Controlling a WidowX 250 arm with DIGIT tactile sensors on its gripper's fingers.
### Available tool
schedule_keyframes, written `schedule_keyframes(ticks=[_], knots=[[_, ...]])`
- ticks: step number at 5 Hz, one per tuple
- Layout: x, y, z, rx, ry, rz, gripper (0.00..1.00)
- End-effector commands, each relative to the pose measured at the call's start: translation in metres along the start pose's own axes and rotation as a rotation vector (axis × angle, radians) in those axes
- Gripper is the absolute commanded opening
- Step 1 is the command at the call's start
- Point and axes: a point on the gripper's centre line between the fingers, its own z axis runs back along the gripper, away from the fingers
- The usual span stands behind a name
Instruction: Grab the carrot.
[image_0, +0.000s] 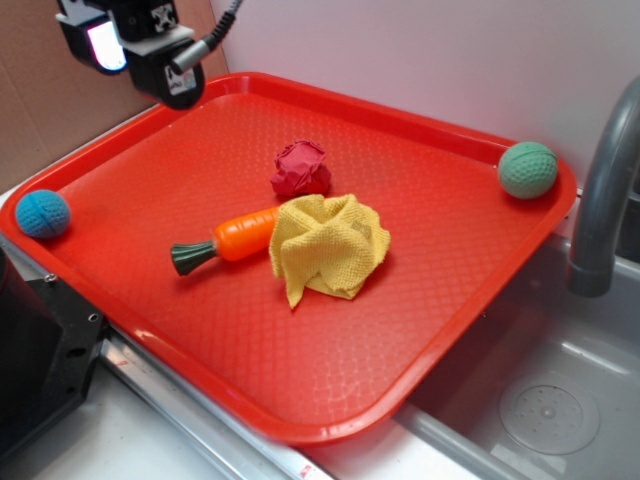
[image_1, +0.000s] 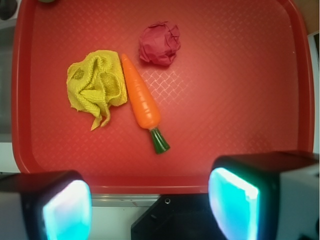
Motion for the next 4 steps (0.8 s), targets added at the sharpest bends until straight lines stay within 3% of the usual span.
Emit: schedule_keyframes(ticks=[1, 2, 4], knots=[[0.0, 0.0, 0.0, 0.0, 0.0, 0.0, 1.0], [0.001, -0.005, -0.005, -0.008, -0.034, -0.008, 1.0], [0.008, 0.009, -0.026, -0.007, -0.064, 0.022, 1.0]])
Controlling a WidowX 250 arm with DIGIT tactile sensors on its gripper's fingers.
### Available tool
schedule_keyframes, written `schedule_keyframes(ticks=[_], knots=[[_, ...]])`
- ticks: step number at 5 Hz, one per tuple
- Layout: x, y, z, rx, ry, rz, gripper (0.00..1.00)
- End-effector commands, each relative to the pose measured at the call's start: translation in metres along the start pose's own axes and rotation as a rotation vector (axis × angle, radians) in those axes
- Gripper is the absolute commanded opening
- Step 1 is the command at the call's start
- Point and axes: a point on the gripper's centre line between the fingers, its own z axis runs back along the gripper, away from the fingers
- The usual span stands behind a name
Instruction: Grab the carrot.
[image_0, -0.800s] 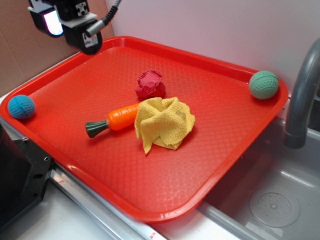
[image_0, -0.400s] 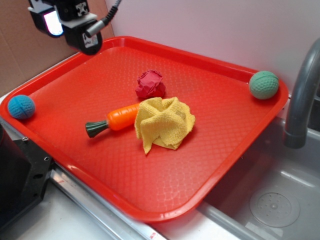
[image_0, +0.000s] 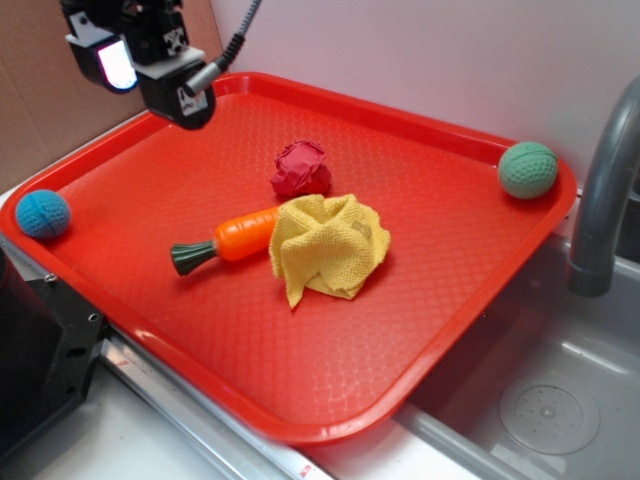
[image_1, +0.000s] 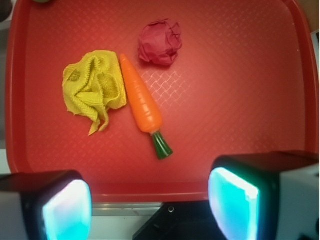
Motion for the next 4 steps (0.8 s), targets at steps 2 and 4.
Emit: schedule_keyframes(ticks=[2, 4], knots=[[0.011, 0.026, -0.048, -0.004, -0.062, 0.096, 1.0], [0.025, 0.027, -0.082, 0.034, -0.036, 0.081, 1.0]])
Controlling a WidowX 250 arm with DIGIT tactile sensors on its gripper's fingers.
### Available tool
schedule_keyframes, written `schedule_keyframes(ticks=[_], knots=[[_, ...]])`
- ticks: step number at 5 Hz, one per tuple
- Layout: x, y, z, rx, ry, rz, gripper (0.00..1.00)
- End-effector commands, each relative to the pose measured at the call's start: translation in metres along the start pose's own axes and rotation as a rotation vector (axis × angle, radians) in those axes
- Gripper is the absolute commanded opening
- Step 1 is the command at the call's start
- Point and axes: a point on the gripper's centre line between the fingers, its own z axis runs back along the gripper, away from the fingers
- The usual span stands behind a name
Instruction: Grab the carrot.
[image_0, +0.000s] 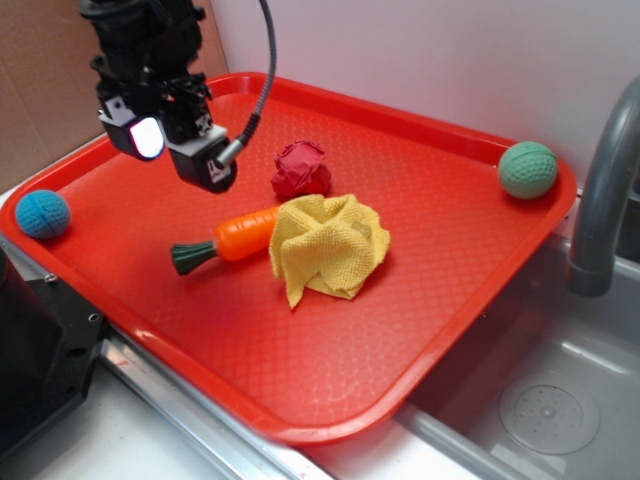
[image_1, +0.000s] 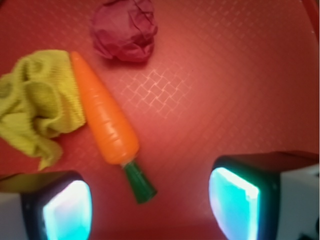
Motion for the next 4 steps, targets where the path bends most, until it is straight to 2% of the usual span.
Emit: schedule_keyframes(ticks=[1, 2, 3, 4], knots=[[0.018, -0.02, -0.037, -0.094, -0.066, -0.149, 1.0], [0.019, -0.03, -0.048, -0.146, -0.074, -0.214, 1.0], [0.015, -0.03, -0.061, -0.051, -0.041, -0.191, 1.0], [0.017, -0.036, -0.071, 0.022, -0.016, -0.168, 0.27]])
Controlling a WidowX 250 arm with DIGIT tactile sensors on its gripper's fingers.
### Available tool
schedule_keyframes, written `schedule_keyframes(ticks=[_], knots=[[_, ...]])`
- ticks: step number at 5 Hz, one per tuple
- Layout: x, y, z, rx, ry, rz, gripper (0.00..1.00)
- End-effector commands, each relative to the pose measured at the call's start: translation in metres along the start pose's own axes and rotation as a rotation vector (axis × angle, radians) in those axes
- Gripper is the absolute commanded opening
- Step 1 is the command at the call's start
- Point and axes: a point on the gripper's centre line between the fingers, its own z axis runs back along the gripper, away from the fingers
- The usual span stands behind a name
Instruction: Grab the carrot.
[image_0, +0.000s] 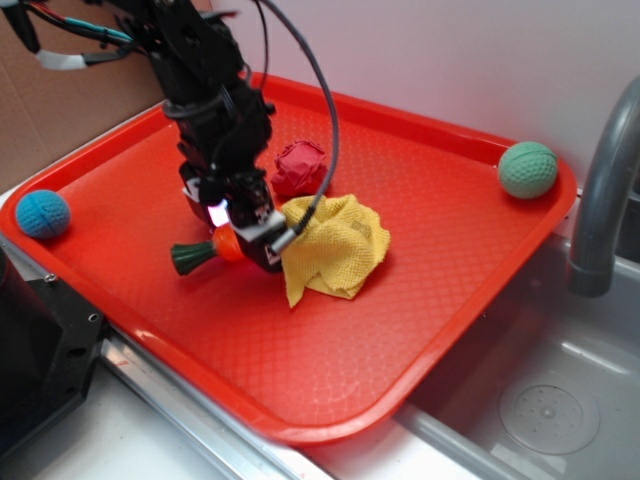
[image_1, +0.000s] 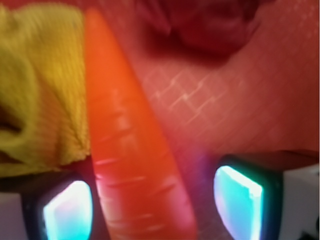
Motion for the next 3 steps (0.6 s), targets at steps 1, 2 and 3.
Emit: schedule_keyframes(ticks=[1, 2, 3], knots=[[0.006, -0.013, -0.006, 0.103, 0.012, 0.006, 0.0], [0.004, -0.012, 0.013, 0.086, 0.012, 0.006, 0.0], [0.001, -0.011, 0.063, 0.042, -0.021, 0.039, 0.0]])
